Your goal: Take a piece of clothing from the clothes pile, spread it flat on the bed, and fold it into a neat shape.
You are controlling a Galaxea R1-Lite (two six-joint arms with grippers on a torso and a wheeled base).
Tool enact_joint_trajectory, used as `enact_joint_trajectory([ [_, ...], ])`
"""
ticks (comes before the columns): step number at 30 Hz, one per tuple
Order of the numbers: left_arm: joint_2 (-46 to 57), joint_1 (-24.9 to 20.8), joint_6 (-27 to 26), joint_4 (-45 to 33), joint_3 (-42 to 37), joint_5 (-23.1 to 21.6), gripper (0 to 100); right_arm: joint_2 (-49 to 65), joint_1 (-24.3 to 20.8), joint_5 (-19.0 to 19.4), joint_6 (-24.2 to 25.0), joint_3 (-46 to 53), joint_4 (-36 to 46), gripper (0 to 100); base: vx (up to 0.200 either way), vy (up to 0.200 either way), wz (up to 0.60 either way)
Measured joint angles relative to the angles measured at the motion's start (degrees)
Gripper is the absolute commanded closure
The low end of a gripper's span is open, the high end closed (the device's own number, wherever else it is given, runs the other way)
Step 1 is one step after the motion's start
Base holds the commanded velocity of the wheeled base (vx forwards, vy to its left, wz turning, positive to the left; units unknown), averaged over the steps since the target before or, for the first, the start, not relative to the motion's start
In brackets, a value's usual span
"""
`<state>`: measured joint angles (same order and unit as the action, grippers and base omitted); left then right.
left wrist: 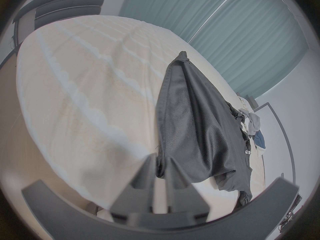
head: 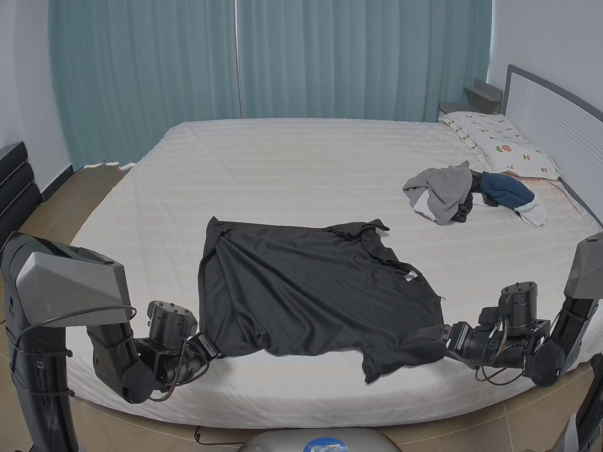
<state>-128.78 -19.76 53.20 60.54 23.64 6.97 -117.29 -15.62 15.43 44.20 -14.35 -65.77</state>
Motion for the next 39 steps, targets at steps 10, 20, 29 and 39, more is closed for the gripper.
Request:
enact_joint_trajectory([
  [10, 7.39, 4.85, 0.34, -0.02, -4.84, -0.17, 100, -4.90, -6.96, -3.78, 0.40, -1.28, 0.63, 0, 0.000, 0.000, 0.00],
  [20, 13.46, 7.17, -3.04, -0.30, -5.86, -0.20, 100, -9.09, -5.50, -11.96, 0.07, -5.27, 1.01, 0, 0.000, 0.000, 0.00],
  [29, 15.80, 8.87, -3.90, -0.33, -6.03, -0.17, 100, -8.51, -0.61, -12.04, -0.09, -6.86, 2.77, 0, 0.000, 0.000, 0.00],
  [39, 16.38, 9.62, -4.56, -0.22, -6.06, -0.17, 100, -10.75, 1.21, -11.61, -0.39, -10.76, 2.57, 100, 0.000, 0.000, 0.00],
])
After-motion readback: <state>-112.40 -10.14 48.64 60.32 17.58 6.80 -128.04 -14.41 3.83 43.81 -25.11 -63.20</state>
